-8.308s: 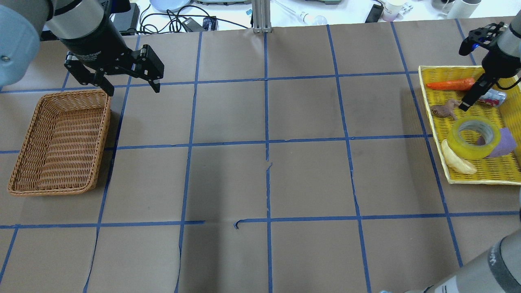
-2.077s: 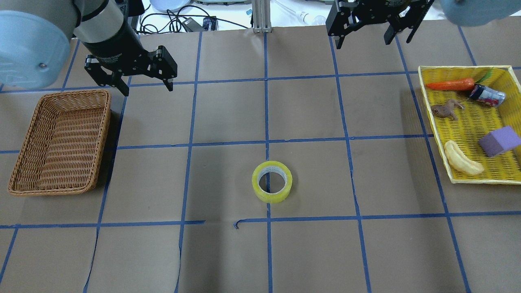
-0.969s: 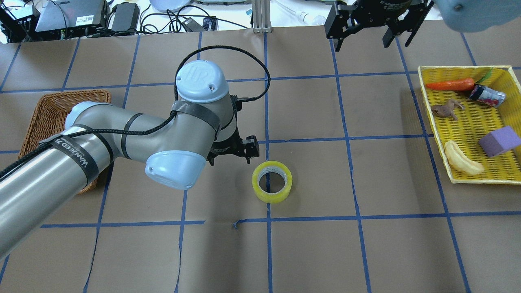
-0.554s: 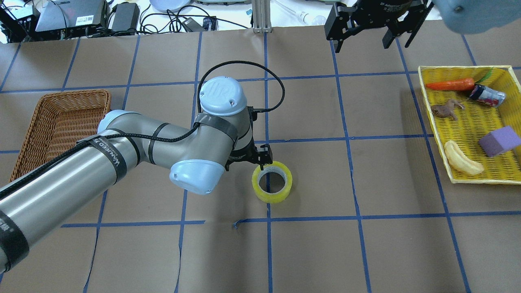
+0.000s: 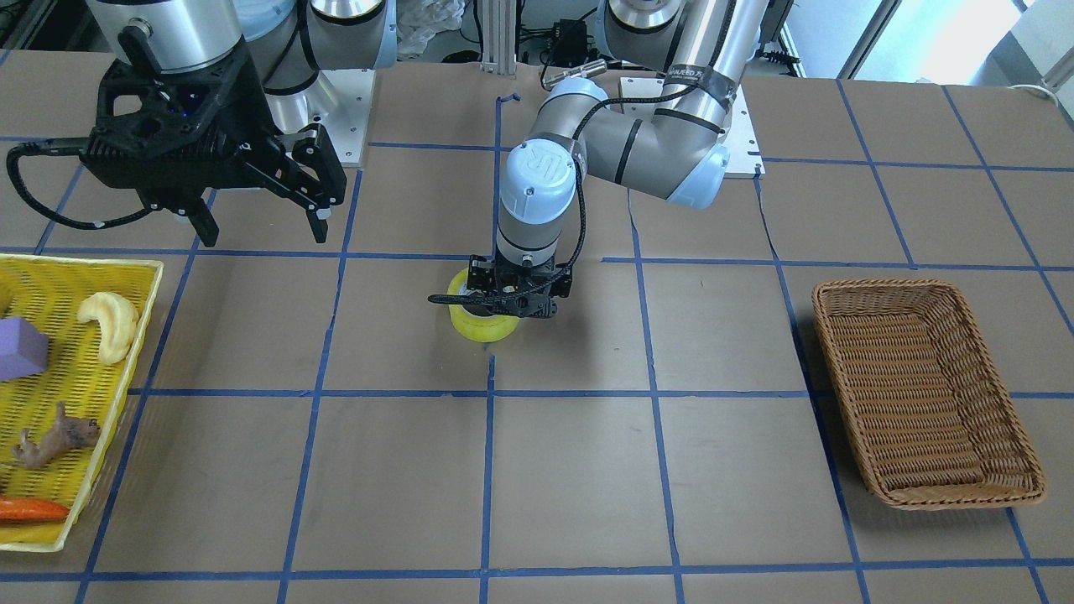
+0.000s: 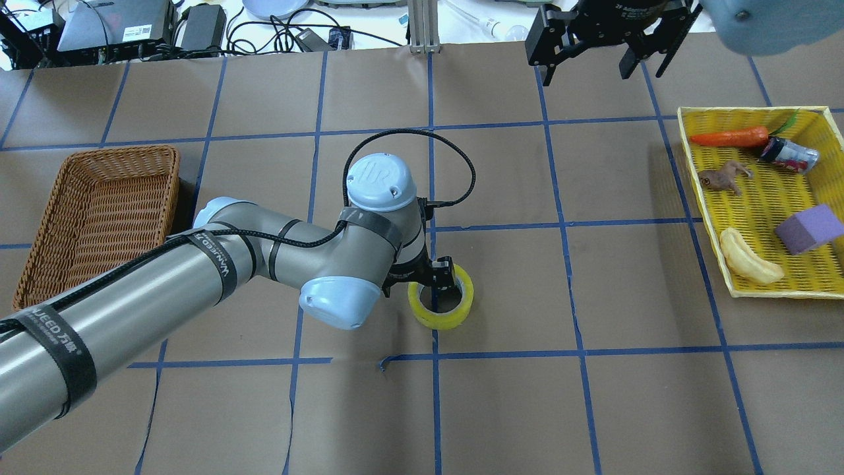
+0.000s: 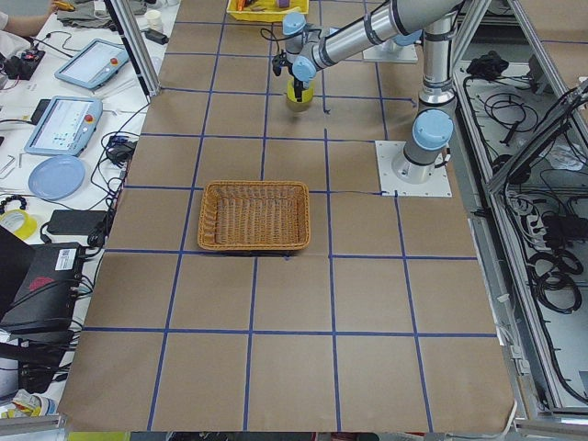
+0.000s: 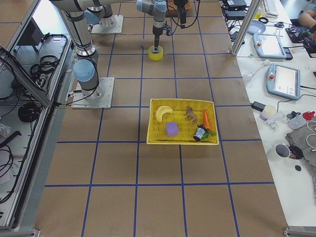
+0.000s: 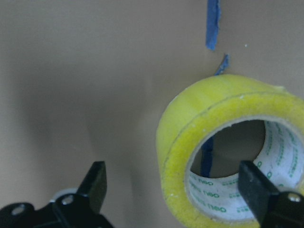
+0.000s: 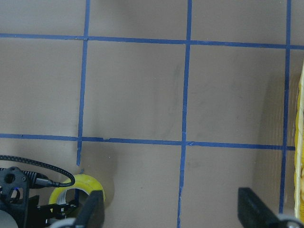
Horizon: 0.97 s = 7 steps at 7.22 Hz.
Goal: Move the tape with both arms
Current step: 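Grasp the tape roll rim with the left gripper, then lift and carry the tape roll with the left gripper toward the basket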
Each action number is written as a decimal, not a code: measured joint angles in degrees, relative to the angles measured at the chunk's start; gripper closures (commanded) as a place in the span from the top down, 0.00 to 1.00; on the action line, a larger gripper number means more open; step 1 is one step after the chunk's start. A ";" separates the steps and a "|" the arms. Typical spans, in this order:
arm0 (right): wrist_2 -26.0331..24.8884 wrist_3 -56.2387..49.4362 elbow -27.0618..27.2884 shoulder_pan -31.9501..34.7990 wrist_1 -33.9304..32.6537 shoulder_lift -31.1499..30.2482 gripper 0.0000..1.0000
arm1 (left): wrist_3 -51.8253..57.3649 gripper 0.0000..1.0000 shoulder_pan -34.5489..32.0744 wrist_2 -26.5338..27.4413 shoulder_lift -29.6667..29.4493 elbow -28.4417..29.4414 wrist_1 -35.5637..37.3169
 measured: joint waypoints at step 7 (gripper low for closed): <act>-0.07 0.00 0.06 0.00 0.05 -0.20 1.00 | 12.84 0.00 8.20 3.11 8.05 3.87 -3.83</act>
